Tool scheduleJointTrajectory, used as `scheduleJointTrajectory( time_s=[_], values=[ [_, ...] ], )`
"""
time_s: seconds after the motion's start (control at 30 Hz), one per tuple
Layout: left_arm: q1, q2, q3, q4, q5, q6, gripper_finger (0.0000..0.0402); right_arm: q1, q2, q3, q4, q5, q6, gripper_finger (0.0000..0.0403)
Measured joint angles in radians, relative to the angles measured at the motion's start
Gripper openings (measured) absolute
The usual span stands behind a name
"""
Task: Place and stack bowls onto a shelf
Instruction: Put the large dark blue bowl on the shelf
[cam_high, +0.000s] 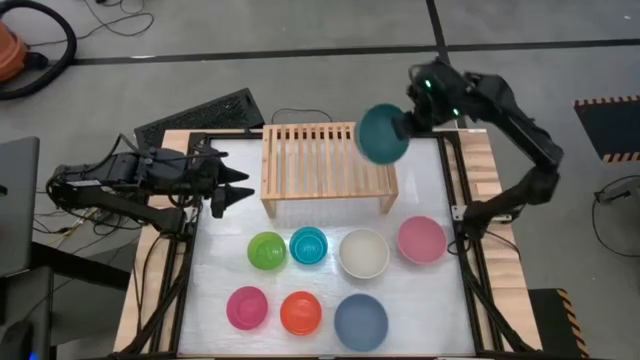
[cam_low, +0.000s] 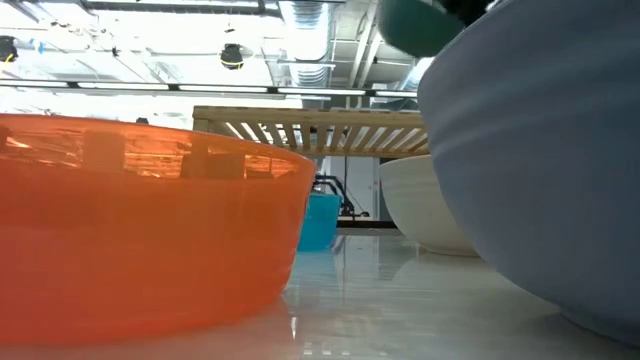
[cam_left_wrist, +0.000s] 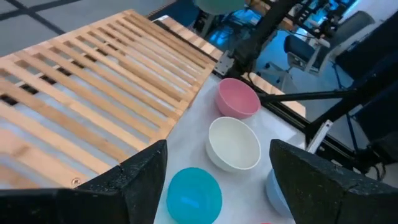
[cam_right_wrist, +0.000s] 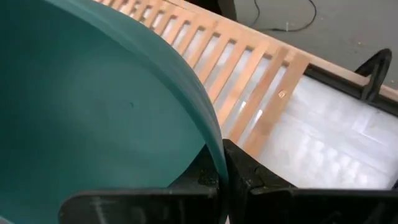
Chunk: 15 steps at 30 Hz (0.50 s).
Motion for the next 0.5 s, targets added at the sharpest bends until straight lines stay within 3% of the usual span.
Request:
scheduleJointTrajectory(
  time_s=[0.17, 0.5],
  values=[
    [0.000, 0.000, 0.000, -0.045, -0.005, -0.026, 0.0265, -0.117, 0.131, 0.038, -0.005, -0.108, -0.081, 0.0024],
    [0.000, 0.000, 0.000, -0.046, -0.005, 0.013, 0.0265, -0.145, 0.328, 0.127, -0.025, -0.143, -0.142, 0.0024]
  ],
)
